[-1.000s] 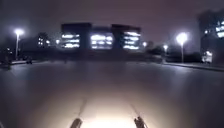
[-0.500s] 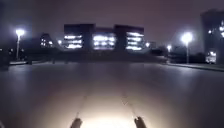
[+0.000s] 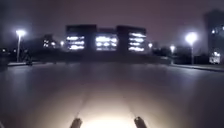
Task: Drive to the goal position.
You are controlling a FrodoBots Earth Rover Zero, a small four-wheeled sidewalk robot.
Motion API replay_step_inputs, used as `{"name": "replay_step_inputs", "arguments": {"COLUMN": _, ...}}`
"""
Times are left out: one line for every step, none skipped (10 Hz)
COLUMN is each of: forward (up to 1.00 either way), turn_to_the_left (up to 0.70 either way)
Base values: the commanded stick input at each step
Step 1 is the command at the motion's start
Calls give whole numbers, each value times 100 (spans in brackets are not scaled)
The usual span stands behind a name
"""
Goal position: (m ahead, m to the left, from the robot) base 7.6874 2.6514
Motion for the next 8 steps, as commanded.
{"name": "replay_step_inputs", "arguments": {"forward": 100, "turn_to_the_left": 0}}
{"name": "replay_step_inputs", "arguments": {"forward": 100, "turn_to_the_left": 0}}
{"name": "replay_step_inputs", "arguments": {"forward": 100, "turn_to_the_left": 0}}
{"name": "replay_step_inputs", "arguments": {"forward": 100, "turn_to_the_left": 0}}
{"name": "replay_step_inputs", "arguments": {"forward": 100, "turn_to_the_left": 0}}
{"name": "replay_step_inputs", "arguments": {"forward": 100, "turn_to_the_left": 0}}
{"name": "replay_step_inputs", "arguments": {"forward": 100, "turn_to_the_left": 0}}
{"name": "replay_step_inputs", "arguments": {"forward": 100, "turn_to_the_left": 0}}
